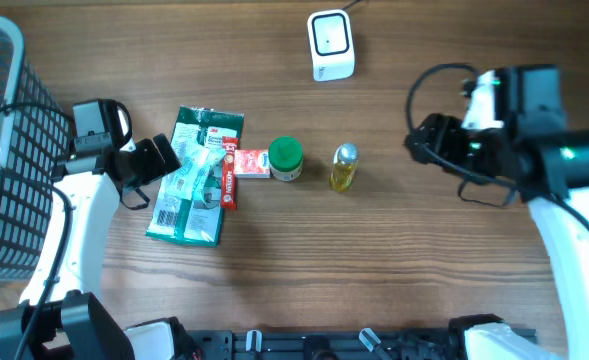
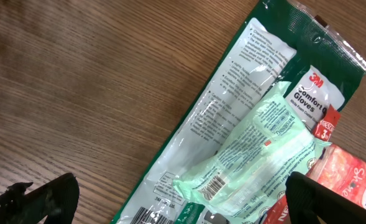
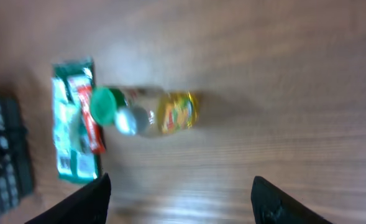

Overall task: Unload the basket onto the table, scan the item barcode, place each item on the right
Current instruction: 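Reach right gripper to the yellow oil bottle and grasp it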

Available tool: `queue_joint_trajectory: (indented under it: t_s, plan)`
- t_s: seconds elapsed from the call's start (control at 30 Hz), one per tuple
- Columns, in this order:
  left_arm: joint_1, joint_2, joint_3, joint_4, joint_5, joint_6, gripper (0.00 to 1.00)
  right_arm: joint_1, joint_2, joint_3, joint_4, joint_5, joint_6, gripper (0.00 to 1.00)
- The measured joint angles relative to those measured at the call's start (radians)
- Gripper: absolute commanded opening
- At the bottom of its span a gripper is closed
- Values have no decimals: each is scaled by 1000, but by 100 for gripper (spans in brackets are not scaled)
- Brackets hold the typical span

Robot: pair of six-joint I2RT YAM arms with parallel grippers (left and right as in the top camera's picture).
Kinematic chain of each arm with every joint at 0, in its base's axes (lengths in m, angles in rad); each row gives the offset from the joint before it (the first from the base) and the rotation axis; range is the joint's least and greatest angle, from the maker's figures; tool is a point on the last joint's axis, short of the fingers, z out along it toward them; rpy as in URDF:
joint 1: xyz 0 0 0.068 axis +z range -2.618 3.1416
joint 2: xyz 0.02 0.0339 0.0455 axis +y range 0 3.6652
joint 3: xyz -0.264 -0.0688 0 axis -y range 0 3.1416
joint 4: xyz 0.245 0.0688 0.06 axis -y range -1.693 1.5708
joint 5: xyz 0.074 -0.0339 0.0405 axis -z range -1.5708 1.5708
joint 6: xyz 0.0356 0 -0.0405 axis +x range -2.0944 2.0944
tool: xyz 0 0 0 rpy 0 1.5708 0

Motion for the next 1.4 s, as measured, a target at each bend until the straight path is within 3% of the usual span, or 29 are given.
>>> queue_joint_trajectory:
  t_s: [0.13,0.57,0.8,0.87,0.97,1.07,1.23,1.4]
  plan:
    - [0,0,0,0,0,0,100,97,76,0,-26,32,2,84]
    - [0,0,0,0,0,0,100,374,229,0,103,258,140,85]
    - [0,0,0,0,0,0,100,413,357,0,203,356,145,86]
    - [0,0,0,0,0,0,100,413,364,0,222,365,145,83]
    - [0,0,0,0,0,0,100,413,364,0,263,372,147,70]
    - [0,0,0,0,0,0,100,413,364,0,265,375,154,65]
    - [0,0,0,0,0,0,100,413,364,0,238,375,157,48]
    - [0,0,0,0,0,0,100,413,364,0,236,376,159,47]
